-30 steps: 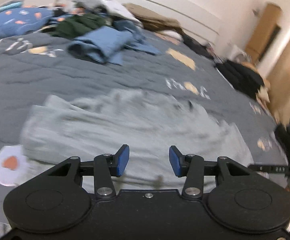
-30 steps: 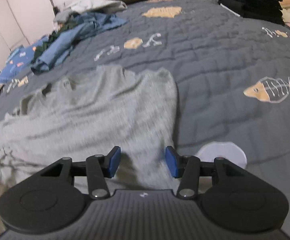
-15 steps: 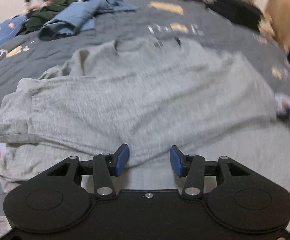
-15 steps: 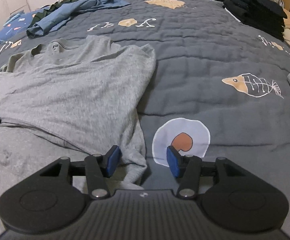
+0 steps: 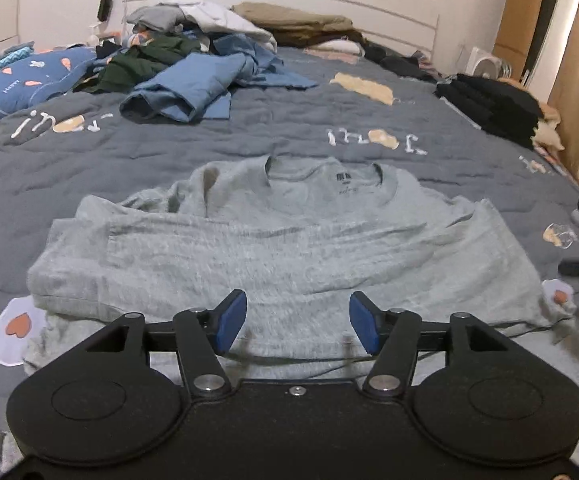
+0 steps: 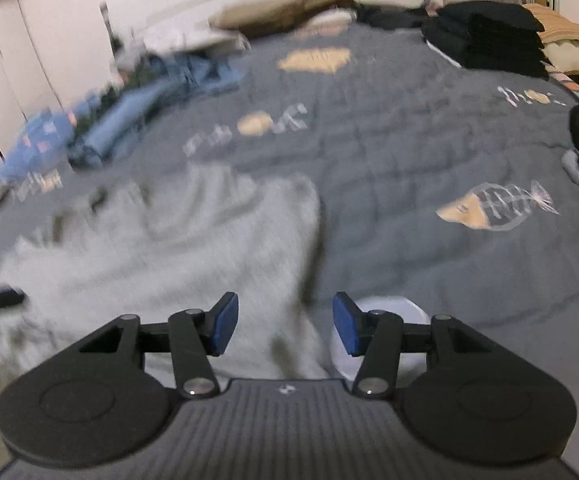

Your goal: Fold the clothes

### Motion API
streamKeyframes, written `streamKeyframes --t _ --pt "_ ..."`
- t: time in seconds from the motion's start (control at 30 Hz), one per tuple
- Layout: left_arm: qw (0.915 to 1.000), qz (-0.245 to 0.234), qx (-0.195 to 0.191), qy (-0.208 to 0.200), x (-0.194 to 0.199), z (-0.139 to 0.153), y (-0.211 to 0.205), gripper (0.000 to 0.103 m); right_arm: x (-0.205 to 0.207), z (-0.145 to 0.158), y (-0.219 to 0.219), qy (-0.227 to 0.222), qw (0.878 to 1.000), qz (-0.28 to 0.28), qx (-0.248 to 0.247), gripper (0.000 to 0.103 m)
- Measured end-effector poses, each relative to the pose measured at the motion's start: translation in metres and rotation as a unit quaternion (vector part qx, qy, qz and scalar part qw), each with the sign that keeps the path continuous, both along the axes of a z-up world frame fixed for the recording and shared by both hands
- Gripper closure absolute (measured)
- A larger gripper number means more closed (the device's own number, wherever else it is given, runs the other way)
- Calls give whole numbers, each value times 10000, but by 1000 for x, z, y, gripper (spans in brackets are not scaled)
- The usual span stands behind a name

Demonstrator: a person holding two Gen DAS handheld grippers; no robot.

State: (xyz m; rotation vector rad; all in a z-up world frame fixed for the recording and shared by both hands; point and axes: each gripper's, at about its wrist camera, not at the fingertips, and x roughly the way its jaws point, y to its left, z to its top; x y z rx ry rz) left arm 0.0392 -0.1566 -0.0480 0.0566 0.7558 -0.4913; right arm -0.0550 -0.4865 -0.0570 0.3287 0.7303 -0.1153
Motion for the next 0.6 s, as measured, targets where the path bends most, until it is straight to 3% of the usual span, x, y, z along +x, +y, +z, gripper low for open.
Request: streamKeyframes --t 0.17,0.3,0.4,0.6 --pt "9986 -113 500 152 3 -21 -16 46 28 -8 30 -174 9985 503 151 52" --pt "9964 -236 766 287 -1 -33 -16 46 49 -30 46 327 9965 774 53 52" --pt "9967 -256 708 310 -3 -29 -9 46 49 -41 45 518 9948 864 -126 52" --pt "9984 -179 468 273 -7 -16 7 46 40 -36 37 593 9952 774 -12 52"
